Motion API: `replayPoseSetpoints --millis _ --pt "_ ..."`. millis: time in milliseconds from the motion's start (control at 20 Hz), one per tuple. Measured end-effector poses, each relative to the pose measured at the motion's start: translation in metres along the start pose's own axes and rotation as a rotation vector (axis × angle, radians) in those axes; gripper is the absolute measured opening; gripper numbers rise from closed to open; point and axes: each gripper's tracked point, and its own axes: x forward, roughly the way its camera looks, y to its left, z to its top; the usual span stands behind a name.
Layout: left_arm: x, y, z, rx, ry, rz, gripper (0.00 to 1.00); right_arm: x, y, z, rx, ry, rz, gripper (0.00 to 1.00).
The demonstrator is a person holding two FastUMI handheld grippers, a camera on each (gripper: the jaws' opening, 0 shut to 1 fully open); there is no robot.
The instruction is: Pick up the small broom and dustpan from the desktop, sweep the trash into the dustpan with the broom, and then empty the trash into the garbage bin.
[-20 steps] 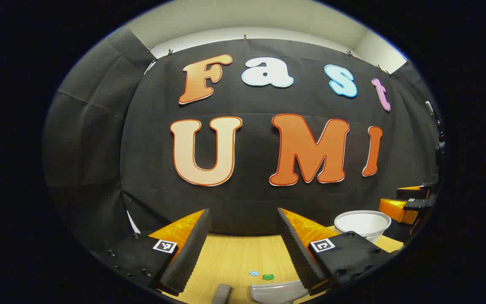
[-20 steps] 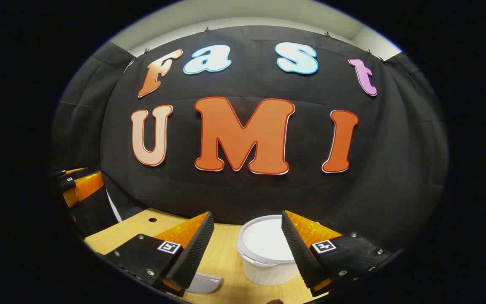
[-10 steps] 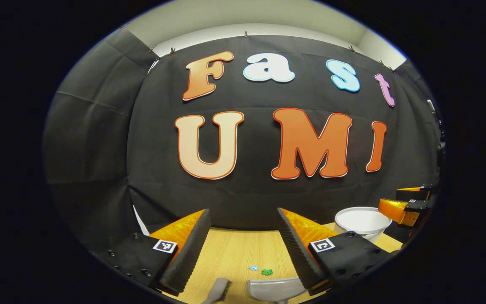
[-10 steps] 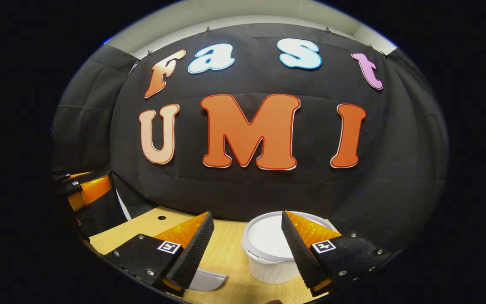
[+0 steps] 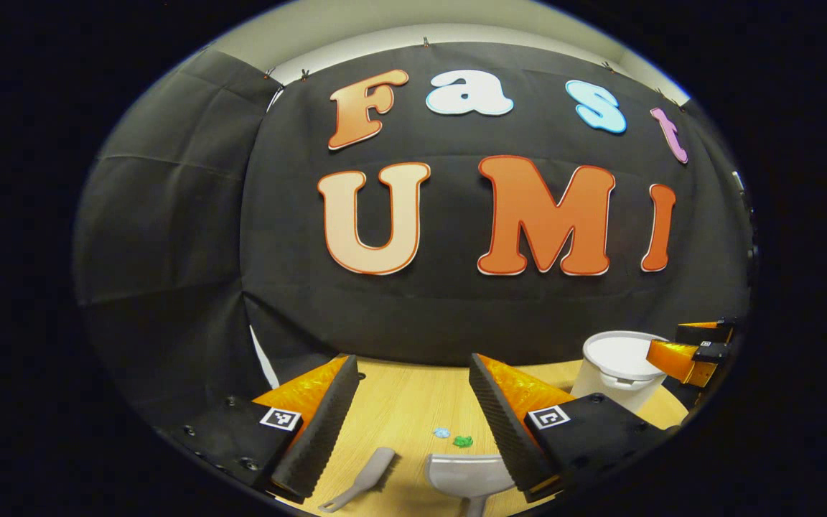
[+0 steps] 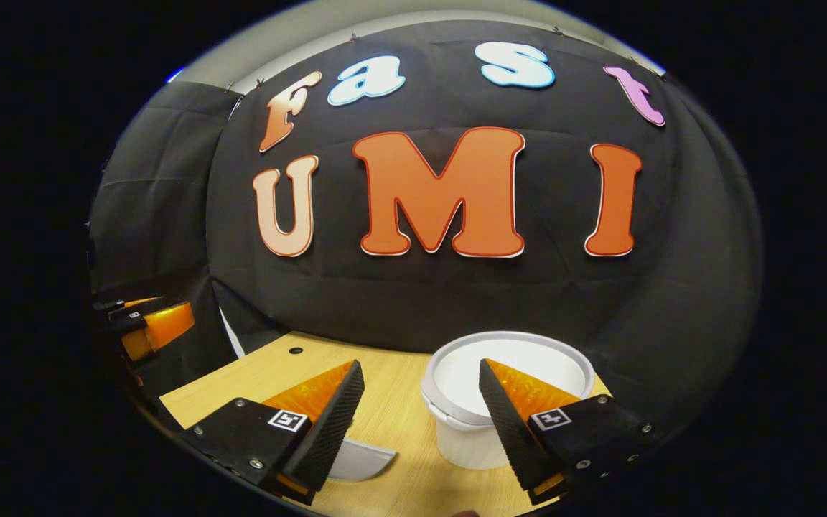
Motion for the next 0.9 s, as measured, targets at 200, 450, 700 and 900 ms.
replayPoseSetpoints --millis 200,450,700,900 --pt "-0.002 0.002 -0.022 -0.001 0.077 0.010 0.99 0.003 0.007 -0.014 0.005 0.046 0.031 0.97" --pt "0.004 0.013 -0.057 0.010 0.198 0.021 0.99 0.003 0.019 -0.042 0.006 0.133 0.054 0.97" --pt "0.018 0.032 -0.104 0.050 0.356 -0.005 1.00 0.012 0.034 -0.070 0.009 0.251 0.048 0.97" --pt "0.035 0.048 -0.156 0.066 0.510 -0.035 0.99 0.026 0.047 -0.096 0.009 0.362 0.009 0.97"
